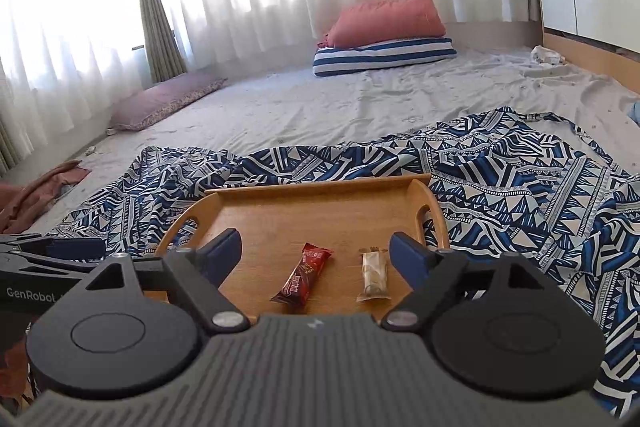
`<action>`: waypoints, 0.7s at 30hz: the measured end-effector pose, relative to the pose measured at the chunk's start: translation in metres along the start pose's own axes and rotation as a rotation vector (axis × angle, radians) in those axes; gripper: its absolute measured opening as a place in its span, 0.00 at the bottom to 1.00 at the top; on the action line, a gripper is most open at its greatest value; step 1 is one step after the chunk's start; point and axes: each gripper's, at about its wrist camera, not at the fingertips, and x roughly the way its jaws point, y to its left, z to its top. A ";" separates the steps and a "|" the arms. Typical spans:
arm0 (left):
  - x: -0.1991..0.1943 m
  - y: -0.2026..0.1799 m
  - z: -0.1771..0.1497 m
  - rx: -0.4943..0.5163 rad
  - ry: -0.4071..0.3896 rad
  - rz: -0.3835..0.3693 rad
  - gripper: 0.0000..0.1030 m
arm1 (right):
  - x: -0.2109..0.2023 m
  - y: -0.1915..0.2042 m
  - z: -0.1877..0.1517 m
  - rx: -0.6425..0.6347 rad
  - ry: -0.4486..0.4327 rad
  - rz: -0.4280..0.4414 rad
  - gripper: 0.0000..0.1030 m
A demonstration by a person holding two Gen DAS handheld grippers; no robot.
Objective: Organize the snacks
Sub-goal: 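Release the red bar onto the tray with the left tool while the right tool releases the pastry, then grasp the green packet with the left tool while the right tool grasps a clear pink-wrapped snack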
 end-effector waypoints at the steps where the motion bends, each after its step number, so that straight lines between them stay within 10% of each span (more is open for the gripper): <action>1: -0.006 0.002 -0.004 0.001 -0.002 0.001 0.99 | -0.004 0.003 -0.001 -0.005 -0.006 -0.002 0.88; 21: -0.045 0.051 -0.103 -0.071 -0.062 0.059 1.00 | -0.044 0.030 -0.094 -0.139 -0.043 -0.049 1.00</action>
